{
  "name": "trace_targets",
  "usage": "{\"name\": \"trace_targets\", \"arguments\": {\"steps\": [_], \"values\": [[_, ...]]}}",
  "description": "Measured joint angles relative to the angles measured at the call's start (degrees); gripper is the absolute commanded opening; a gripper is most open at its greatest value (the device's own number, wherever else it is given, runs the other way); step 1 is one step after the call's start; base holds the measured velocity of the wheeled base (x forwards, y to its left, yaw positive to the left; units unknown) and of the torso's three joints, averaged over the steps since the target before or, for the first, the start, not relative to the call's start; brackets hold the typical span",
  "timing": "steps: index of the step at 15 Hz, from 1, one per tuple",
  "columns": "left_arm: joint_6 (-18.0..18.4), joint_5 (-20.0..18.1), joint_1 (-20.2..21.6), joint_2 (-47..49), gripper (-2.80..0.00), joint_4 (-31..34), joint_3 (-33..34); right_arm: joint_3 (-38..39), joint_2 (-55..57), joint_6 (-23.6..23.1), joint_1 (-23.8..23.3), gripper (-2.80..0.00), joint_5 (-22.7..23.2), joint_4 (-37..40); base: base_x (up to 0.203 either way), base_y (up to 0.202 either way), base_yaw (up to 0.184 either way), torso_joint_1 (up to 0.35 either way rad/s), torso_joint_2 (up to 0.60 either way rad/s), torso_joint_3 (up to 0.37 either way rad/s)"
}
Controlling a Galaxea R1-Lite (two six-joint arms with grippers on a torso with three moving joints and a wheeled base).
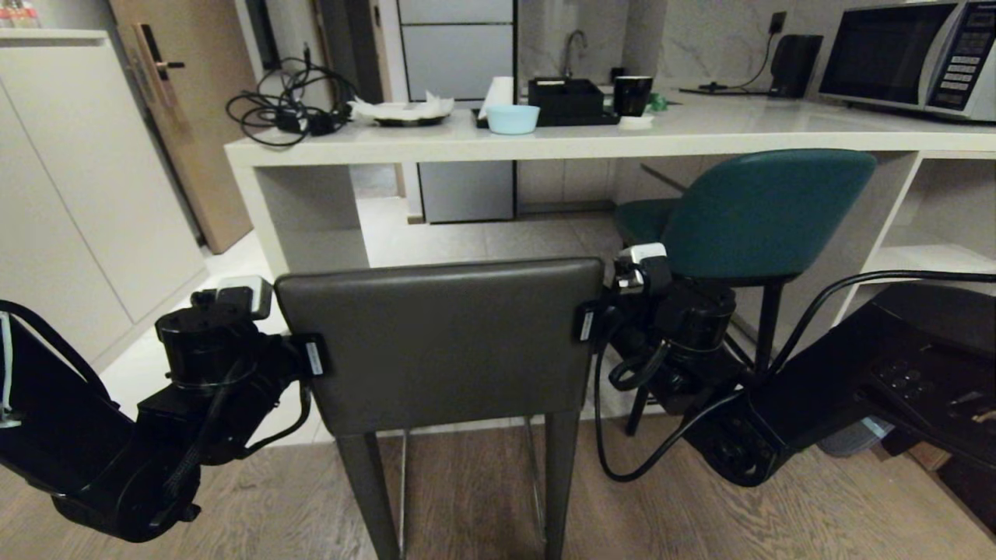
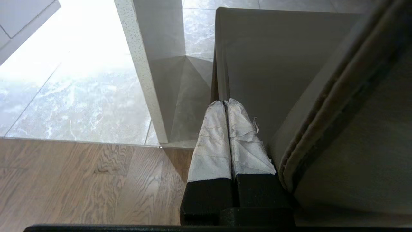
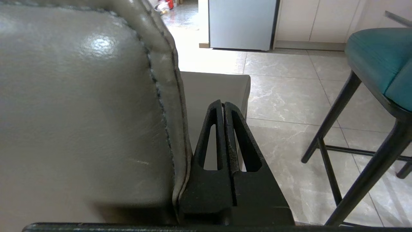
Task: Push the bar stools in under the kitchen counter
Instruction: Push the gray chair back under the dining table
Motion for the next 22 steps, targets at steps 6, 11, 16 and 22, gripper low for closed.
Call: {"name": "trace_targets", "arguments": {"steps": [6, 11, 16, 22], "values": [[1.0, 0.0, 0.0, 0.0, -2.80, 0.3, -0.4, -0.3, 0.1, 0.0, 0.0, -2.80, -0.1, 0.2, 0.000, 0.000, 0.000, 0.000, 0.00, 0.000], [1.3, -0.8, -0.3, -0.3, -2.80, 0.3, -0.5, -0.6, 0.2, 0.0, 0.0, -2.80, -0.1, 0.4, 0.000, 0.000, 0.000, 0.000, 0.00, 0.000], [1.4, -0.8, -0.3, -0.3, -2.80, 0.6, -0.4, -1.1, 0.2, -0.1, 0.1, -2.80, -0.1, 1.0, 0.050, 0.000, 0.000, -0.001, 0.00, 0.002], [1.3, -0.8, -0.5, -0.3, -2.80, 0.1, -0.5, -1.1, 0.4, -0.1, 0.1, -2.80, 0.0, 0.5, 0.189, 0.000, 0.003, 0.002, 0.00, 0.003]]}}
